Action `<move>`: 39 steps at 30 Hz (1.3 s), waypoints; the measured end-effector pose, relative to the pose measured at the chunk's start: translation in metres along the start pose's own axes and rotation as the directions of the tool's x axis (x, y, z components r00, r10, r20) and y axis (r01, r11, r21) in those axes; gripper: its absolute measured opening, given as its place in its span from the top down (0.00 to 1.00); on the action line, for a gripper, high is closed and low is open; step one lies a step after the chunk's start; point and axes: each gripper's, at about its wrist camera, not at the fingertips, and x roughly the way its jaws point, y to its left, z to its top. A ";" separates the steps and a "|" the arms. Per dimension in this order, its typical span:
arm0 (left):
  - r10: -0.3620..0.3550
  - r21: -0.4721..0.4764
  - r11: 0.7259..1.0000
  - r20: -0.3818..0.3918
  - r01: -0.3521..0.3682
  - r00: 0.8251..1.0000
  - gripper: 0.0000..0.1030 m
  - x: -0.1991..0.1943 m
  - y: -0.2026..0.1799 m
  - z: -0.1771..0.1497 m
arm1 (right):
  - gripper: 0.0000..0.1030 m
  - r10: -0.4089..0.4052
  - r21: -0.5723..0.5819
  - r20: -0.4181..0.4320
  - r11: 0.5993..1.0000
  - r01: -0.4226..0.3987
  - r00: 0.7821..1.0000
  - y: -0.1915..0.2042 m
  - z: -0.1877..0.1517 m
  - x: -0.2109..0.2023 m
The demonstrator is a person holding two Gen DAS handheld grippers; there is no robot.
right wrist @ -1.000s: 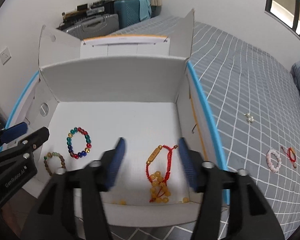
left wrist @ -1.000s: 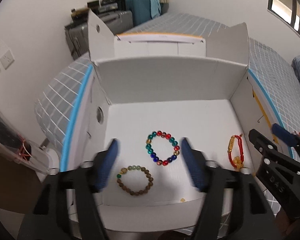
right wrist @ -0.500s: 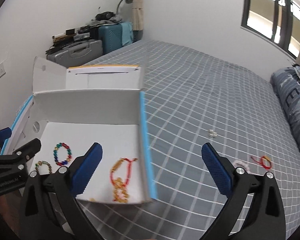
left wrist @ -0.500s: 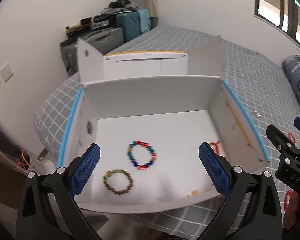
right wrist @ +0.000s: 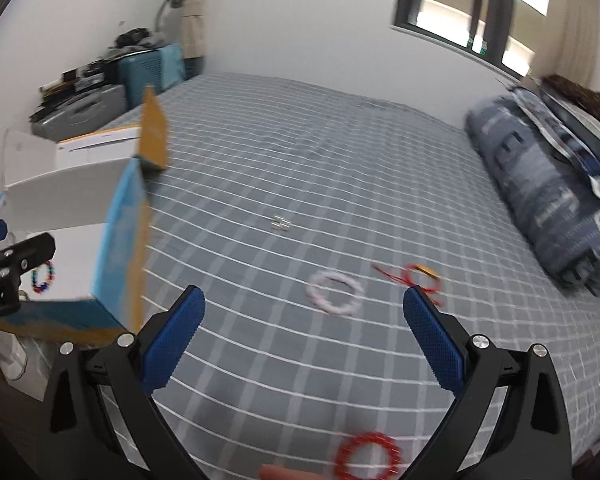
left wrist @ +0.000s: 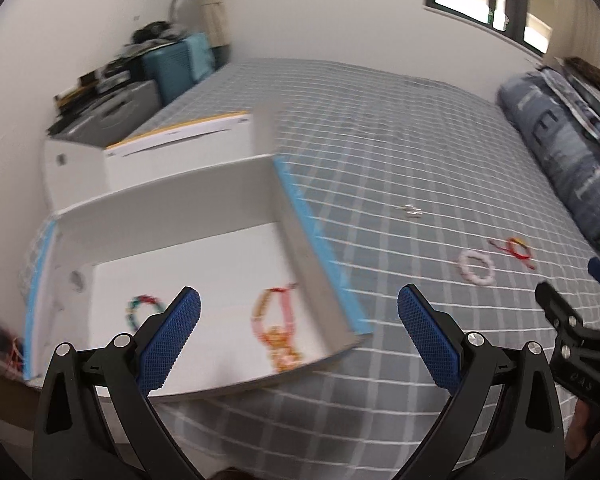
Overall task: Organize jewelry
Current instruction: 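Move both tools back toward the bracelets left on the bed, then grasp the pink-white bead bracelet with left tool while right tool grasps red bead bracelet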
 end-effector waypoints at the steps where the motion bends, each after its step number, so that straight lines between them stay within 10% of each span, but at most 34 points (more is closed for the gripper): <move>1: -0.012 0.012 1.000 -0.004 0.012 1.000 0.06 0.003 -0.013 0.001 | 0.07 -0.016 0.003 -0.012 1.000 0.016 1.000 -0.011 -0.005 0.000; 18: -0.105 0.182 0.974 -0.148 0.132 0.983 0.06 0.122 -0.187 0.003 | 0.07 -0.058 0.169 -0.193 0.981 0.092 0.979 -0.119 -0.123 0.040; 39: -0.103 0.121 0.984 -0.206 0.129 0.973 0.06 0.239 -0.214 0.000 | 0.12 -0.006 0.165 -0.232 0.985 0.046 0.973 -0.107 -0.175 0.070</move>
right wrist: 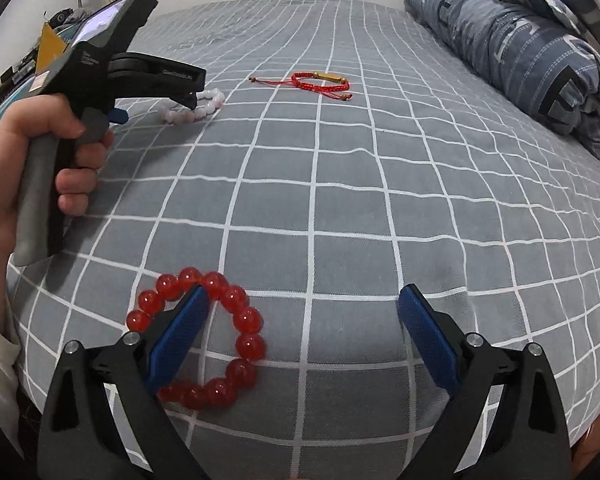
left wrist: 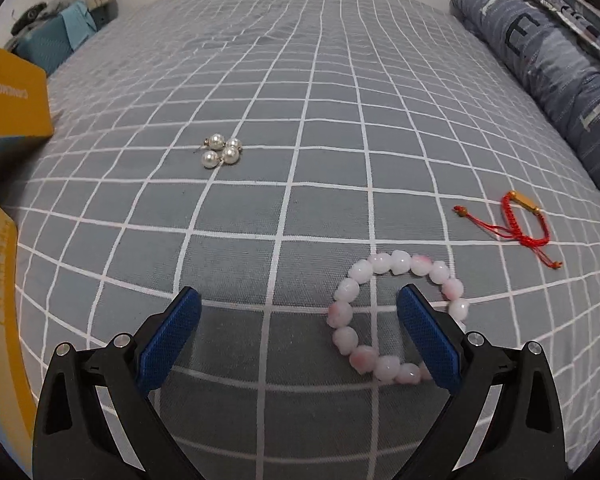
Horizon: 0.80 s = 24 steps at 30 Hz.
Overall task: Organize jewelry
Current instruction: 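Grasp the pink-white bead bracelet with left tool while right tool grasps red bead bracelet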
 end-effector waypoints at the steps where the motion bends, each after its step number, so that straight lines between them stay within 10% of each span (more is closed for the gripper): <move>1: 0.010 0.006 1.000 0.000 -0.010 1.000 0.06 0.001 -0.002 -0.001 | 0.14 0.000 -0.006 -0.001 1.000 0.000 1.000 0.002 -0.001 0.000; 9: 0.037 0.008 0.999 -0.005 -0.037 0.999 0.14 0.002 -0.002 -0.002 | 0.40 0.022 -0.029 -0.019 0.999 -0.022 1.000 0.010 -0.007 -0.001; 19: 0.070 0.049 0.996 0.015 -0.071 0.997 0.60 -0.010 -0.008 -0.012 | 0.79 -0.013 -0.029 -0.018 0.999 0.013 1.000 0.010 -0.007 -0.003; 21: 0.076 0.056 0.995 0.015 -0.077 0.997 0.90 -0.013 -0.008 -0.014 | 0.86 -0.030 -0.032 -0.007 0.999 0.030 1.000 0.011 -0.006 -0.005; 24: 0.062 0.052 0.997 0.016 -0.063 0.998 0.90 -0.020 -0.005 -0.015 | 0.86 -0.023 -0.020 -0.002 1.000 0.023 1.000 0.008 -0.005 -0.007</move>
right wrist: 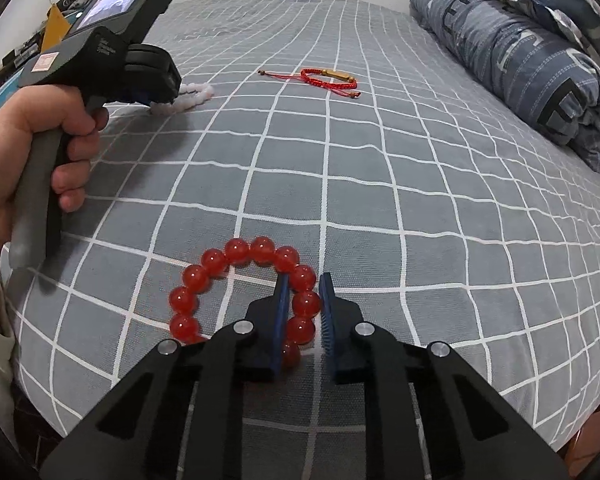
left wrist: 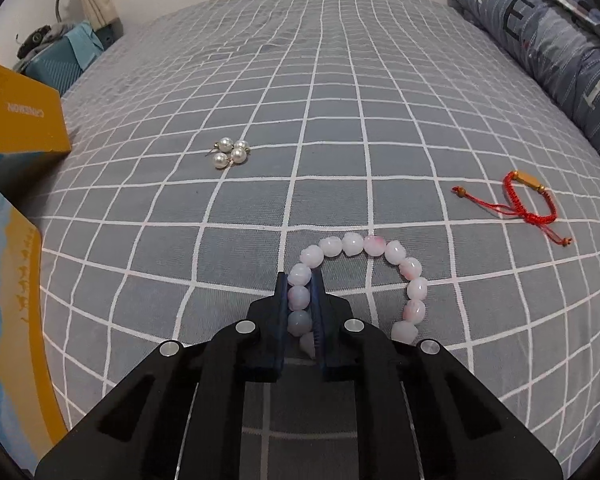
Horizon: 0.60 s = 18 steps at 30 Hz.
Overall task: Organize jewelry
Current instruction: 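Grasp the pink-white bead bracelet with left tool while right tool grasps red bead bracelet, then carry both held bracelets over the white cardboard box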
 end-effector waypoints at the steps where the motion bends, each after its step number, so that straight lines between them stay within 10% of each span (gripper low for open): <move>1: -0.006 -0.001 1.000 0.001 0.006 1.000 0.90 -0.002 0.001 0.000 | 0.86 0.000 0.002 0.000 1.000 0.000 1.000 0.000 0.000 -0.001; 18: -0.074 -0.015 0.997 0.051 0.075 0.996 0.90 -0.047 0.006 -0.003 | 0.87 0.023 0.039 0.081 0.999 -0.026 0.996 0.007 0.008 -0.033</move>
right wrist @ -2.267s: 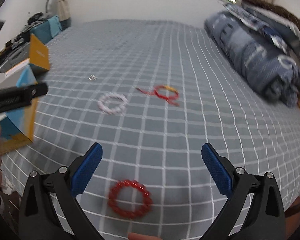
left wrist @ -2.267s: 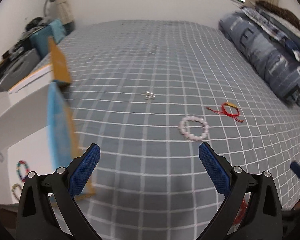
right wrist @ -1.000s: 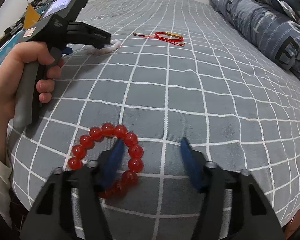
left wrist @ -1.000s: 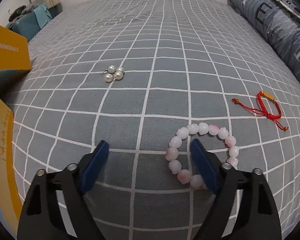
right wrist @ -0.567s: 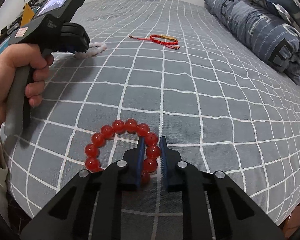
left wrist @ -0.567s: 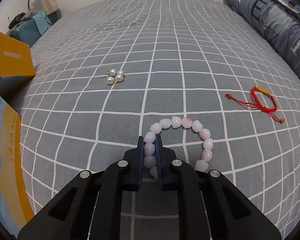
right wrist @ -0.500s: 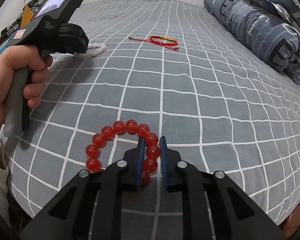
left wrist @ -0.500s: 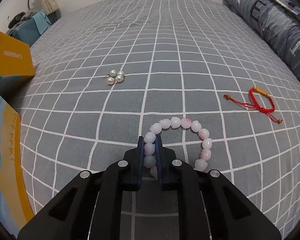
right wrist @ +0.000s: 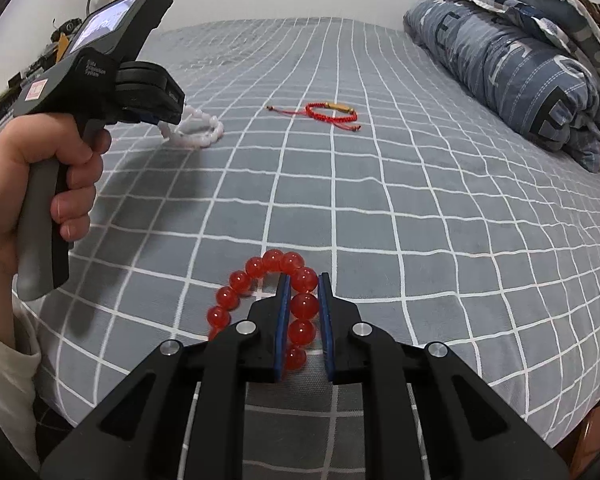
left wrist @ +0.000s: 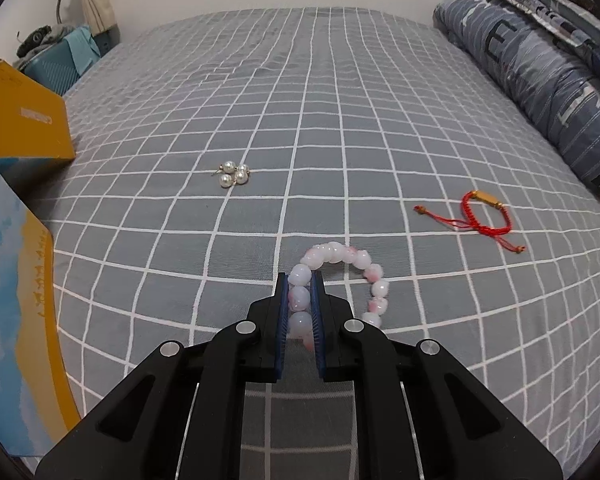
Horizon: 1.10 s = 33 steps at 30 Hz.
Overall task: Organize jewelry
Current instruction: 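Carry both held bracelets over the white cardboard box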
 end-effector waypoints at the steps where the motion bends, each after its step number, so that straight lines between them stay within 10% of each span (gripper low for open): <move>1: -0.011 0.000 1.000 0.001 0.011 1.000 0.90 -0.004 0.001 0.000 | 0.87 0.001 0.004 0.005 1.000 -0.001 1.000 0.000 0.000 -0.002; 33: -0.074 0.010 0.997 0.117 0.073 0.990 0.90 -0.118 0.041 -0.019 | 0.87 -0.014 0.080 0.098 0.997 0.006 0.995 0.014 0.056 -0.036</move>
